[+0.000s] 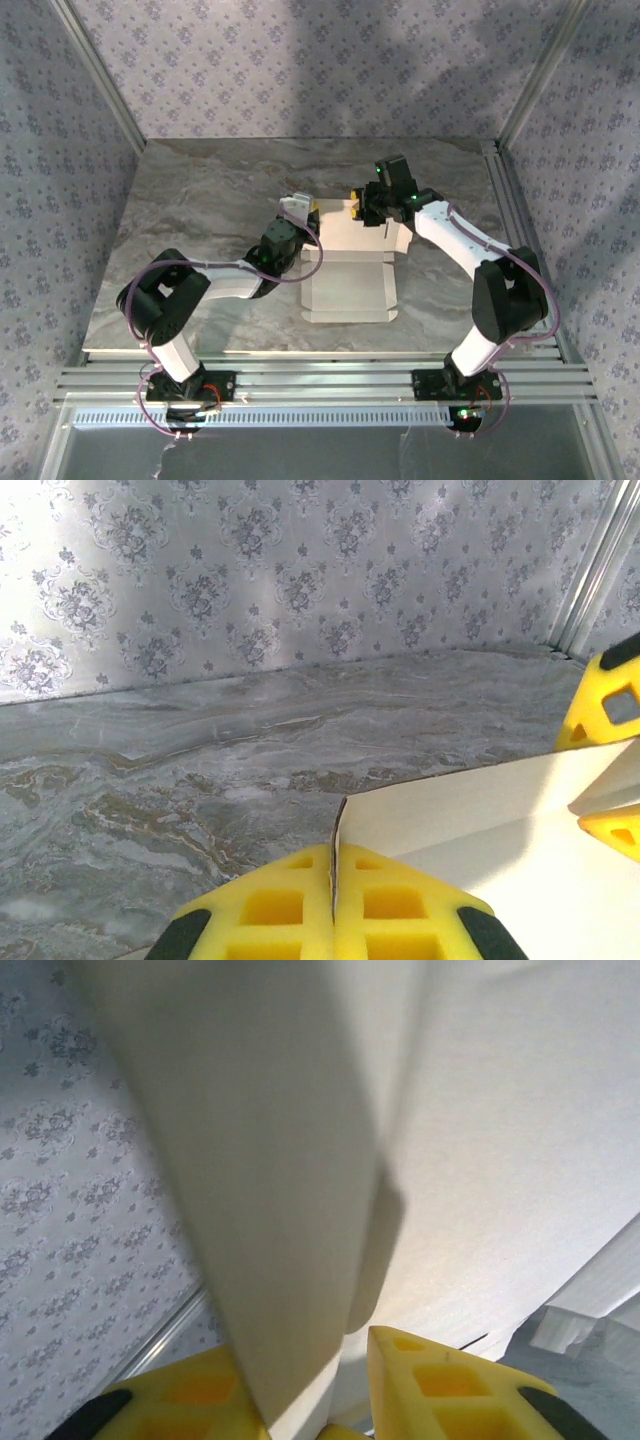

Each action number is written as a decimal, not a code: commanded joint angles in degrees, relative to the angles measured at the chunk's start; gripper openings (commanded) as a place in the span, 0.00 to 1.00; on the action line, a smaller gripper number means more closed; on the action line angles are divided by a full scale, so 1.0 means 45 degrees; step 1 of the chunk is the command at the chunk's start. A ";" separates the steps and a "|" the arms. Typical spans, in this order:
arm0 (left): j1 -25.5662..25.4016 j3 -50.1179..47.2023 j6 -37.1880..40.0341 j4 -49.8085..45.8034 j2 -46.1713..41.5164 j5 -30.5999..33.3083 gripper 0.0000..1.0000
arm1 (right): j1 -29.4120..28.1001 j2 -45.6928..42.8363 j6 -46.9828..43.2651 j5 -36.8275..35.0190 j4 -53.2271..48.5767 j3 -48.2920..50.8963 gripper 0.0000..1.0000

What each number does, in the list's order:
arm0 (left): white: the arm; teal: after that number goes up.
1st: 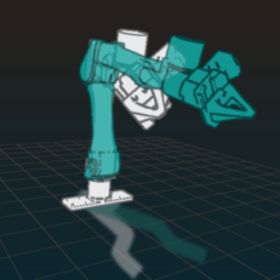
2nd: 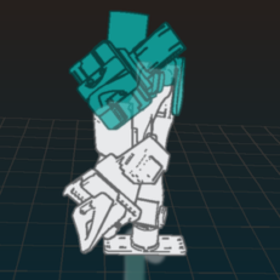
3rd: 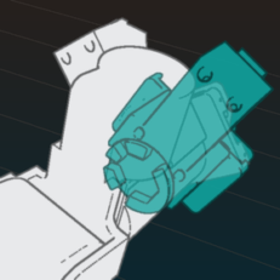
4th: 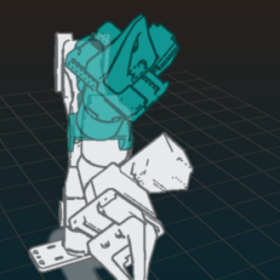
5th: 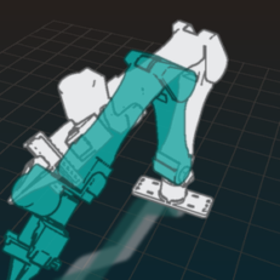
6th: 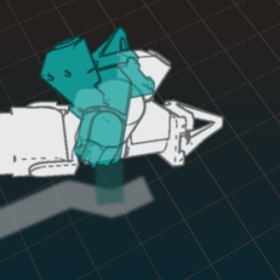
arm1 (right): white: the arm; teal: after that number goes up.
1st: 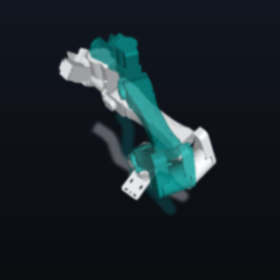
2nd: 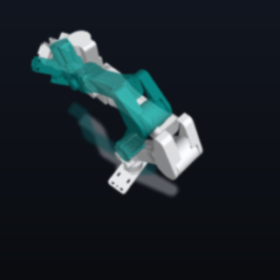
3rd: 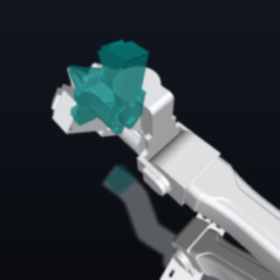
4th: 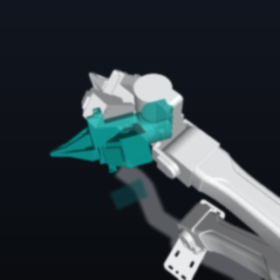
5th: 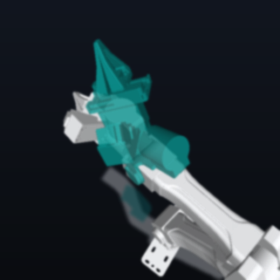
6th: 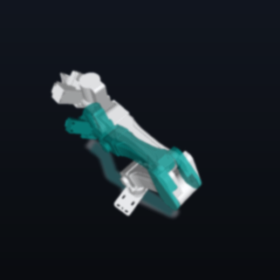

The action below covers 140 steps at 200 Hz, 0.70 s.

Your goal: Fold the paper box

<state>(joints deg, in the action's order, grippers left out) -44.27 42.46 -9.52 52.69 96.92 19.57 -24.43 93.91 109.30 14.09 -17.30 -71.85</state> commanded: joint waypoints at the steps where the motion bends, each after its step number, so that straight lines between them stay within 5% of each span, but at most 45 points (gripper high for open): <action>1: -0.0054 0.0089 0.0181 0.0731 0.0064 0.0246 0.00 | -0.0050 0.0157 -0.0056 -0.0291 -0.0843 -0.0381 0.23; 58: -0.0052 0.0042 0.0126 0.0403 -0.0155 0.0214 0.00 | 0.0071 0.0262 -0.0733 -0.0104 -0.0835 -0.0263 0.01; 80: -0.0015 0.0092 -0.0589 -0.0870 -0.0891 0.0184 0.32 | 0.0131 0.0166 -0.1364 -0.0160 -0.0184 0.0141 0.00; 92: 0.0028 0.0179 -0.1269 -0.2339 -0.1782 0.0133 0.39 | 0.0174 0.0137 -0.1714 -0.0113 0.0404 0.0479 0.00; 116: 0.0906 0.0487 -0.2977 -0.6232 -0.3478 -0.1224 0.47 | 0.0434 0.0197 -0.2419 0.0359 0.1598 0.1293 0.00; 140: 0.3177 0.0140 -0.4114 -0.8038 -0.4107 -0.5254 0.47 | 0.0782 0.0215 -0.3142 0.0858 0.1878 0.1457 0.00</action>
<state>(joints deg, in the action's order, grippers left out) -37.98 42.68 -20.38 30.20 80.71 11.38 -22.59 94.19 100.18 15.66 -11.29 -66.48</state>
